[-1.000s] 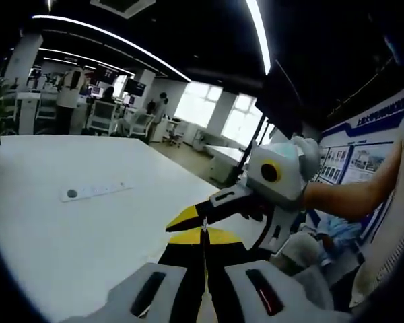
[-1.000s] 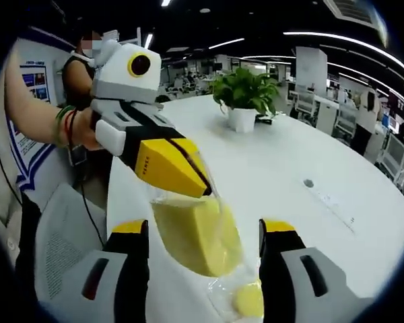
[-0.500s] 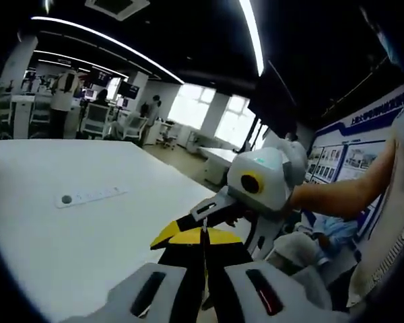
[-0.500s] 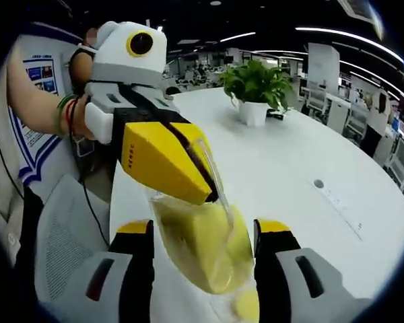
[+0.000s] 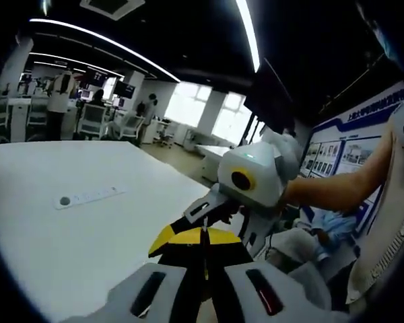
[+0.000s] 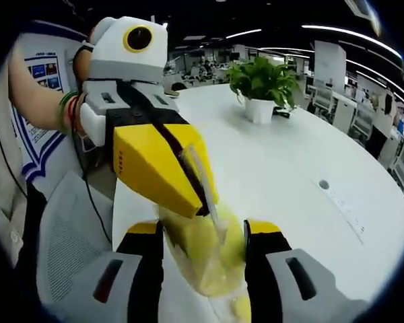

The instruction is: Compare the silicone blocks by pressing each to a similar depth, holding the contact briefly, and releasing to observe deformation and rebound differences across the visible hardness samples.

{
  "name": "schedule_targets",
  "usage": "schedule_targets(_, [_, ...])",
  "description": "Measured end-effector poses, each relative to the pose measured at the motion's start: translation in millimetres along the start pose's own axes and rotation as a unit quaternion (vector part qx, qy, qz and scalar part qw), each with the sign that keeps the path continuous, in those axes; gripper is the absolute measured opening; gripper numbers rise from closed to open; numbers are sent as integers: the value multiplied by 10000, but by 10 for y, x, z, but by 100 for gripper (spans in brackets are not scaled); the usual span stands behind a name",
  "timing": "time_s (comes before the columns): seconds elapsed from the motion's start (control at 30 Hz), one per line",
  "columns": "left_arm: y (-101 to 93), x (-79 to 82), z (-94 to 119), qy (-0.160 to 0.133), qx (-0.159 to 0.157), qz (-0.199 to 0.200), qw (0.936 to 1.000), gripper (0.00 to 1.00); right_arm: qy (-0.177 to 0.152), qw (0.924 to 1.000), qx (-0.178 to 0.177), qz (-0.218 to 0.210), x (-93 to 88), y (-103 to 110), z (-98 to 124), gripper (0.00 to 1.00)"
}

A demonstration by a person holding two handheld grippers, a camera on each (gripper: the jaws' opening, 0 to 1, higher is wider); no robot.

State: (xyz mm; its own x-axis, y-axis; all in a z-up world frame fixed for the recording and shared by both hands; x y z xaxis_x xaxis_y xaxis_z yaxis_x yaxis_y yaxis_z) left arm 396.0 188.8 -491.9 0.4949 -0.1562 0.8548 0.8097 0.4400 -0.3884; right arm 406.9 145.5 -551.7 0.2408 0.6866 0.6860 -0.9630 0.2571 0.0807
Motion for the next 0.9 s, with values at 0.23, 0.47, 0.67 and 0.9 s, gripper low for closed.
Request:
schedule_targets(0.23, [-28, -29, -1, 87, -34, -76, 9999, 0, 159, 9998, 71, -28, -18, 15, -4, 34])
schedule_targets(0.47, [-38, -54, 8, 137, -26, -160, 9998, 0, 316, 9993, 93, -186, -37, 13, -3, 22])
schedule_targets(0.67, [-39, -74, 12, 156, -30, -157, 9998, 0, 442, 9987, 103, -238, -47, 32, -16, 15])
schedule_targets(0.9, [-41, -86, 8, 140, -34, -131, 9998, 0, 551, 9982, 67, -232, -58, 40, -17, 10])
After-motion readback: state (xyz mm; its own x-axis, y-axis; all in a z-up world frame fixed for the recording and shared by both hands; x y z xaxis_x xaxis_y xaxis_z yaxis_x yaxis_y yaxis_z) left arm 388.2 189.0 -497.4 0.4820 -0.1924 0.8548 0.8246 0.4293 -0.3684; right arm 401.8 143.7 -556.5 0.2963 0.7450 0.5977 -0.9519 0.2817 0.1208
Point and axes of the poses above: the point that each gripper's makers call its tool centre point, and the gripper's own axes: z roughly backward along the fingers, y roughly to its left, x roughly out of its top, the point moved 5 cm from there along z, roughly backward along the fingers, and after that the axes turned 9 degrees about y, right-handed, at the moved point
